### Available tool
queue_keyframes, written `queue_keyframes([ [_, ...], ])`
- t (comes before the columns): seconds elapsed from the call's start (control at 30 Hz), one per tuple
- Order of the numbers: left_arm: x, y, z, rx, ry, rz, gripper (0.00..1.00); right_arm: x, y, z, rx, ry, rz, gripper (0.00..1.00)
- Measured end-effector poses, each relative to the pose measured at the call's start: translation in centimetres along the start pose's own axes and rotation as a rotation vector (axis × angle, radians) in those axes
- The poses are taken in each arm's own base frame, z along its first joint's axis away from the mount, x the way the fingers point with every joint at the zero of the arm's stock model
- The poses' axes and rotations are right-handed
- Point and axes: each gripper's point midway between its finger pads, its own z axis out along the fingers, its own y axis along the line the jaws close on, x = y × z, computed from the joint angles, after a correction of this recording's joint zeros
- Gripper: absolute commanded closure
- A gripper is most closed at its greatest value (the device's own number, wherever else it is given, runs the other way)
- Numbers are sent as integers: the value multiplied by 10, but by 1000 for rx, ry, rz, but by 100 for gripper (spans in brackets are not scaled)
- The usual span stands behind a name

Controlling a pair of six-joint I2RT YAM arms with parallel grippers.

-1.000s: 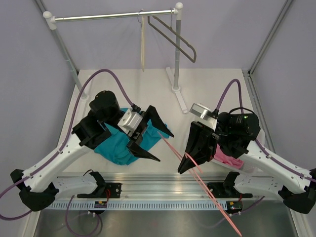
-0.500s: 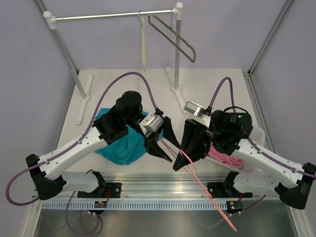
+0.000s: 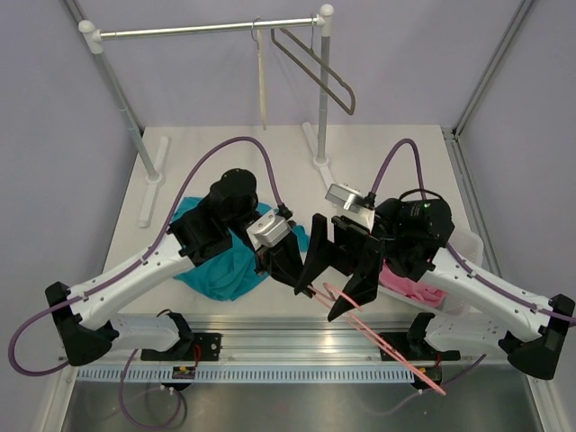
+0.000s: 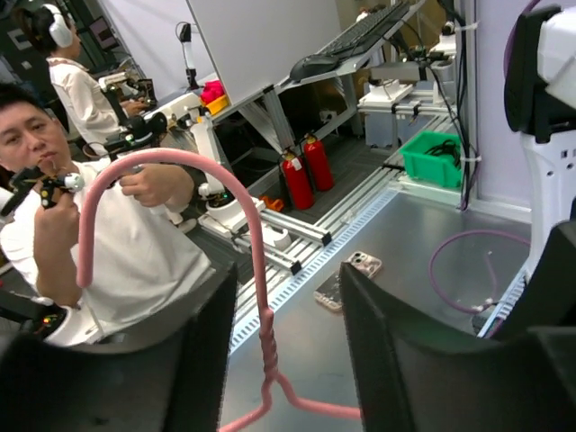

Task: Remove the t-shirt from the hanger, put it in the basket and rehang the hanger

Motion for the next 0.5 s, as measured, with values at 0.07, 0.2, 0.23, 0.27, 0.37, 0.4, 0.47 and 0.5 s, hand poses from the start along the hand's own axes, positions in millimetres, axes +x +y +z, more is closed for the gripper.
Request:
queue_keyframes([
  [0.07,2,-5,-1,3,-1,-4,100,-1,-7,1,27,10,6,10],
  [0.2,7,-18,-3,-2,-1,-16,100,-15,-23,1,148,-1,-30,1],
  [0.23,8,-21,-3,-5,-1,-20,100,-20,-25,0,190,-7,-42,1],
  [0.27,8,-23,-4,-10,-1,-23,100,-25,-27,-1,232,-16,-60,0],
  [0.37,5,-25,-6,-55,0,-26,100,-41,-33,-11,404,-54,-114,1],
  [0.4,3,-25,-7,-74,1,-25,100,-48,-36,-17,484,-74,-134,0],
  [0.47,3,-23,-11,-122,3,-27,100,-58,-41,-34,641,-110,-153,0],
  [0.5,5,-22,-14,-150,6,-33,100,-62,-45,-46,740,-132,-162,1],
])
